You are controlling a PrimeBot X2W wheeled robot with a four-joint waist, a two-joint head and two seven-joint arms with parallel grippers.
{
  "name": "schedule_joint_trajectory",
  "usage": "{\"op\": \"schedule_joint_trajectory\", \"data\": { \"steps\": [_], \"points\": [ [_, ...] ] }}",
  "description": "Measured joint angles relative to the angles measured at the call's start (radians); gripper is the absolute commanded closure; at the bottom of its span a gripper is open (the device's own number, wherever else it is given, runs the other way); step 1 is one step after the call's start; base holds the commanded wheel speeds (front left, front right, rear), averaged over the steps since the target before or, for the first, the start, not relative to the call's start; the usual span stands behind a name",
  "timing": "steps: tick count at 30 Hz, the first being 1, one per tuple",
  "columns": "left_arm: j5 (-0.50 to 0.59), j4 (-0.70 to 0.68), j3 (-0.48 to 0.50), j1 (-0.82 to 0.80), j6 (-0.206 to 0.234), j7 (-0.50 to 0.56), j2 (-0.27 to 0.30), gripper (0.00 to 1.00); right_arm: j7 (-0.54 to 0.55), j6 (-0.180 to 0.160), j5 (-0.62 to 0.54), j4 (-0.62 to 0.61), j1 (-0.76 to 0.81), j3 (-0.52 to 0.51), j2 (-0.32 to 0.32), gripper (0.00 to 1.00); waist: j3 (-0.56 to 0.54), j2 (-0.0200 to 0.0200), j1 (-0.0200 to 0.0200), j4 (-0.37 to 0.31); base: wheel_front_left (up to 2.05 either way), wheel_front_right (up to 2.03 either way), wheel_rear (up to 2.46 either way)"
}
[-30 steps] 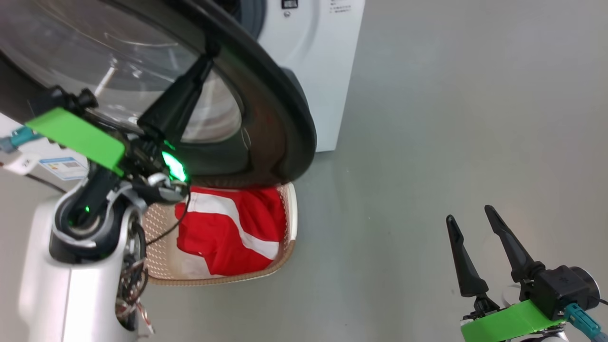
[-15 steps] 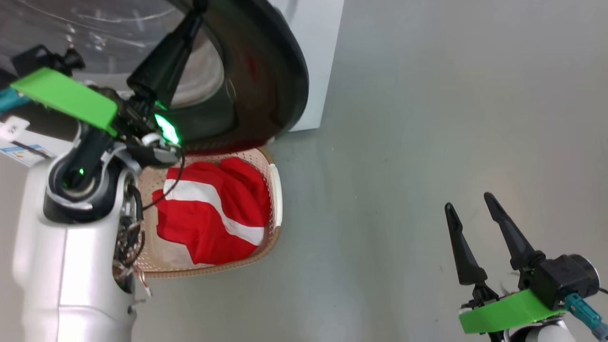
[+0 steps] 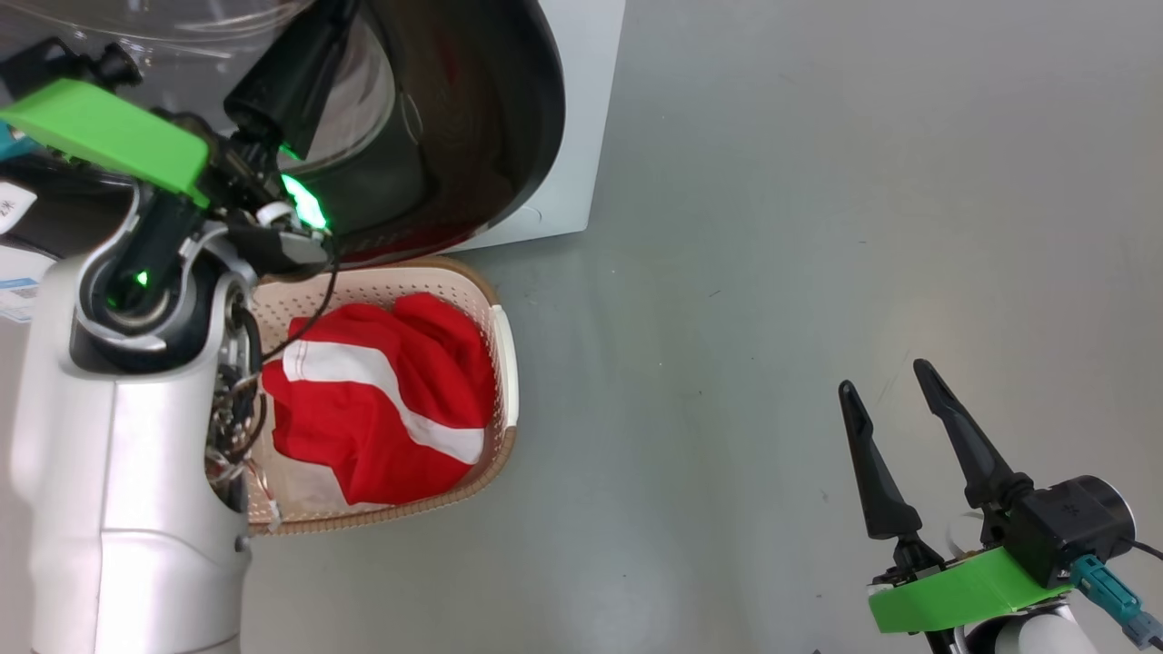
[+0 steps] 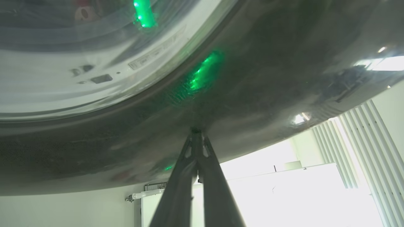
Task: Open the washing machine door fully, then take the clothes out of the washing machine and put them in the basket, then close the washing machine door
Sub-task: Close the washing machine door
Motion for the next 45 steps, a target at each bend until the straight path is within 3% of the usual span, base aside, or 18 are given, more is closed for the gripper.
{"op": "schedule_joint_trajectory", "data": {
  "steps": [13, 21, 22, 26, 27, 39, 45],
  "points": [
    [0.012, 0.038, 0.0, -0.011, -0.028, -0.003, 0.001, 1.0, 0.0, 0.0, 0.0, 0.003, -0.003, 0.0, 0.0, 0.0, -0.005, 0.0, 0.0, 0.005, 0.0, 0.0, 0.0],
    [0.082, -0.019, 0.001, 0.103, -0.036, -0.056, 0.037, 1.0, 0.0, 0.0, 0.006, 0.007, -0.003, 0.001, 0.0, 0.0, -0.032, 0.0, 0.0, 0.031, 0.0, 0.0, 0.0],
    [0.084, -0.034, 0.006, 0.122, -0.043, -0.065, 0.039, 0.7, 0.0, 0.0, 0.01, 0.007, -0.003, 0.002, -0.001, 0.0, -0.036, 0.0, 0.0, 0.034, 0.0, 0.0, 0.0],
    [0.109, -0.085, 0.016, 0.197, -0.056, -0.097, 0.05, 0.06, 0.0, 0.0, 0.013, 0.009, -0.003, 0.003, -0.001, 0.0, -0.05, 0.0, 0.0, 0.05, 0.0, 0.0, 0.0],
    [0.119, -0.096, 0.019, 0.217, -0.062, -0.108, 0.051, 0.0, 0.0, 0.0, 0.014, 0.009, -0.003, 0.003, -0.001, 0.0, -0.053, 0.0, 0.0, 0.055, 0.0, 0.0, 0.0],
    [0.289, -0.327, 0.021, 0.491, -0.125, -0.311, 0.046, 0.0, 0.0, 0.0, 0.038, 0.013, 0.005, -0.011, -0.001, 0.0, -0.115, 0.0, 0.0, 0.094, 0.0, 0.0, 0.0],
    [0.542, -0.441, -0.016, 0.66, -0.132, -0.463, 0.064, 0.0, 0.0, 0.0, 0.042, 0.009, 0.037, -0.028, -0.001, 0.0, -0.155, 0.0, 0.0, 0.108, 0.0, 0.0, 0.0]
  ]
}}
